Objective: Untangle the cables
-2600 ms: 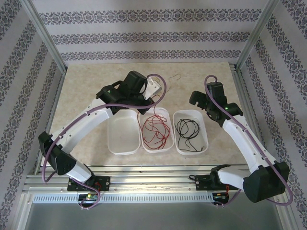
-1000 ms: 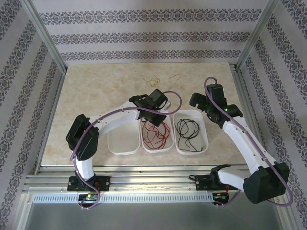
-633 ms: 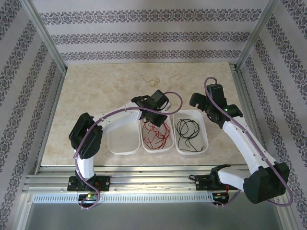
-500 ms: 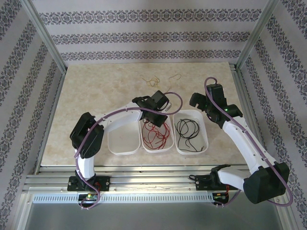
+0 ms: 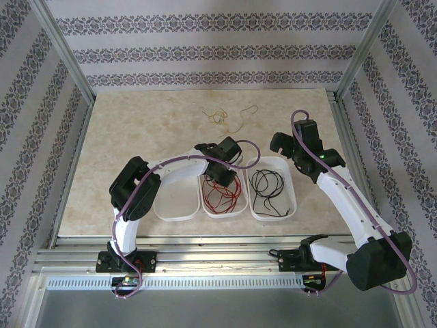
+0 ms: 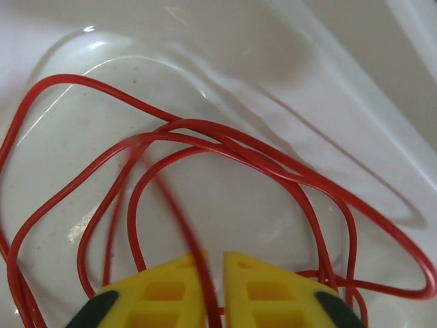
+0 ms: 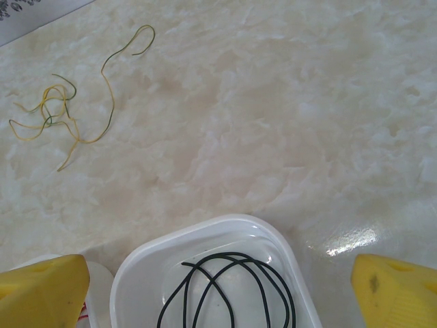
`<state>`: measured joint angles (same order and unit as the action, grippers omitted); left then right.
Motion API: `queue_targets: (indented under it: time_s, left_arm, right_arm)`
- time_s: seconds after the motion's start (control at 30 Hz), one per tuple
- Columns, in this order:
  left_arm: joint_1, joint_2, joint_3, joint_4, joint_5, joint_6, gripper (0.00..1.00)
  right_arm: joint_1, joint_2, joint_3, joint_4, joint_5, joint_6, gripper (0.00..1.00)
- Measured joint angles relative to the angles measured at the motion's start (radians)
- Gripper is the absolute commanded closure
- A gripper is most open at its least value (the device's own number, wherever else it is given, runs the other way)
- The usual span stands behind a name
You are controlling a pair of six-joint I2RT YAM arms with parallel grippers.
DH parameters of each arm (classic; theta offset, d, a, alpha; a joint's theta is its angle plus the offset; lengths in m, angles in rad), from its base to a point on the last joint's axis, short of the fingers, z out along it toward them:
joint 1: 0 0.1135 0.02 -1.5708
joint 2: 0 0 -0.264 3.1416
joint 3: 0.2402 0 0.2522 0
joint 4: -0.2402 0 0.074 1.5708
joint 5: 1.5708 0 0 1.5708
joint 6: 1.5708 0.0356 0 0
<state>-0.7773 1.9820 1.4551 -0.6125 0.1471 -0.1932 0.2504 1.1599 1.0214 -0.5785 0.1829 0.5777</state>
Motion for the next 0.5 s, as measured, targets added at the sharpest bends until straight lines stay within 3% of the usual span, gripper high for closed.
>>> queue_targets:
  time_s: [0.27, 0.5]
  left_arm:
    - [0.000, -0.034, 0.025, -0.015, 0.018, 0.000, 0.31]
    - [0.000, -0.133, 0.058, -0.032, 0.013, 0.000, 0.15]
  right_arm:
    - [0.000, 0.000, 0.000, 0.000, 0.000, 0.000, 0.02]
    - [0.000, 0.000, 0.000, 0.000, -0.001, 0.000, 0.02]
